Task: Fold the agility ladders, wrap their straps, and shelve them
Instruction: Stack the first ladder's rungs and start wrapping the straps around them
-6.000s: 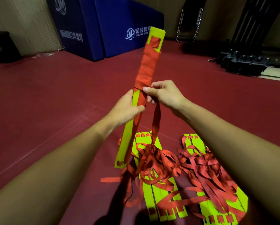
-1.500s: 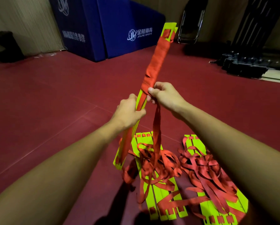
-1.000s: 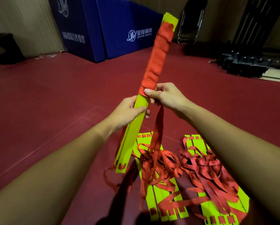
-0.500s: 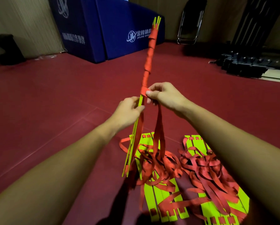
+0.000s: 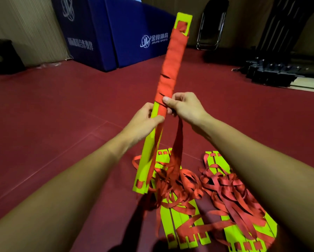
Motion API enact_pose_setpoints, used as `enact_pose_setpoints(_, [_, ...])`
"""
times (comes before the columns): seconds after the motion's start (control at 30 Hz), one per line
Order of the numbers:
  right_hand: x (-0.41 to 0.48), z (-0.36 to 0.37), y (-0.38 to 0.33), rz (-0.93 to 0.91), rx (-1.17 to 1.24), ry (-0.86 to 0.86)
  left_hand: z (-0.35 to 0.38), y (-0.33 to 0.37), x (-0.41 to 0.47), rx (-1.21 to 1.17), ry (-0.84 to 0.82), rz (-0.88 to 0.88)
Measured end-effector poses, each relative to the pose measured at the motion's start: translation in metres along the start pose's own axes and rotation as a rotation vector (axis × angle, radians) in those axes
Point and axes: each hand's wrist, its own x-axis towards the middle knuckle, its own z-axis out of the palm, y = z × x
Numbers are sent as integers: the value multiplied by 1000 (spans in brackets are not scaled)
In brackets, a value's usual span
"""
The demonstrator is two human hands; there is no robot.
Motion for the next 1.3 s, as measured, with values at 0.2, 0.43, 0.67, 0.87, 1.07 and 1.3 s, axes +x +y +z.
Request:
enact_pose_setpoints(0.2, [2,9,10,2,-261,102,-4,-9,-5,599,116,3])
enact_pose_setpoints(0.43, [-4,14,-1,-18,-210,-97,-8,-6,-5,603,64,-47])
enact_pose_setpoints(0.67, [-6,8,1,90,-55,-214,-7,-11,-1,442,30,-71])
enact_pose_setpoints(0.87, [0,7,6,23,-62,-65,-9,-7,1,95,-98,-53])
enact_pose_setpoints(1.07, [0,12,4,13,-199,61,-4,-11,-4,550,32,-28])
enact_pose_setpoints(1.3, [-4,9,4,3,-159,-167,-8,-16,2,576,7,-99])
